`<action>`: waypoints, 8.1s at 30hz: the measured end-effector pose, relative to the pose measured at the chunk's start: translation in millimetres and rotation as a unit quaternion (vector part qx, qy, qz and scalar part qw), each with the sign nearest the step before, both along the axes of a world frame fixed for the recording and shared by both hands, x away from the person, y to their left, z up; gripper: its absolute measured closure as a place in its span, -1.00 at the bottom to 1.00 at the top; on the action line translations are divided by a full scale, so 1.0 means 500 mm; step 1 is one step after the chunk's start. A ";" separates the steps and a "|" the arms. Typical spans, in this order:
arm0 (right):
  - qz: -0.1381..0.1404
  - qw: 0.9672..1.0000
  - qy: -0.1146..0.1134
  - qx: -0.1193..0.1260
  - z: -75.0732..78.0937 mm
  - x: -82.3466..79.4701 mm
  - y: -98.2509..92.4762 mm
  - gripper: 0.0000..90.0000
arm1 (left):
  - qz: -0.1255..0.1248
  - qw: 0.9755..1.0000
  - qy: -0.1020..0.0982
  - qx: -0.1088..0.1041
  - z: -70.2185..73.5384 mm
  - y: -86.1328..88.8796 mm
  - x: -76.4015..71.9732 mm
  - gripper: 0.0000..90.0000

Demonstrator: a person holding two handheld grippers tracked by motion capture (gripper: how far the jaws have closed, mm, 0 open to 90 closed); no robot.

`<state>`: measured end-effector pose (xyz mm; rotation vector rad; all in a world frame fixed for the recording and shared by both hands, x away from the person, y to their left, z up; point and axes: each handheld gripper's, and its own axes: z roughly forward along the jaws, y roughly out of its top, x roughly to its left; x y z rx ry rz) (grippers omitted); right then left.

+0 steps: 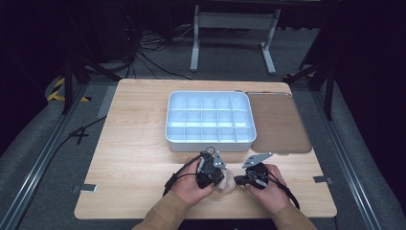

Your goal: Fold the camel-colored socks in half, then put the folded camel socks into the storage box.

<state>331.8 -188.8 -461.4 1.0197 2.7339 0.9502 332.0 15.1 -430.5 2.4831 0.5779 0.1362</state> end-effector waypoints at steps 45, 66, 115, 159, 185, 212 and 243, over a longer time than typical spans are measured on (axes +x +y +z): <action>0.000 0.998 -0.033 0.056 0.022 0.002 0.024 0.46 | -0.028 0.999 0.001 0.036 -0.031 -0.022 -0.014 -0.34; -0.030 0.997 0.033 0.070 -0.009 0.027 0.020 0.01 | -0.026 0.999 0.037 0.028 -0.041 -0.005 -0.007 -0.35; -0.015 0.995 0.011 0.099 0.108 0.026 0.013 0.68 | 0.095 0.995 -0.001 -0.009 0.050 0.209 0.000 -0.30; -0.045 0.994 -0.040 0.095 0.219 0.085 -0.031 0.68 | 0.099 0.995 0.006 -0.008 0.055 0.215 0.006 -0.30; -0.058 0.994 -0.084 0.038 0.226 0.201 -0.055 0.67 | 0.117 0.993 -0.001 -0.010 0.056 0.242 -0.002 -0.31; -0.039 0.991 -0.099 -0.081 0.162 0.259 -0.035 0.67 | 0.110 0.994 -0.001 -0.008 0.054 0.247 -0.006 -0.35; -0.041 0.984 0.005 -0.175 0.111 0.301 0.017 0.63 | 0.115 0.993 0.007 -0.002 0.050 0.252 -0.009 -0.36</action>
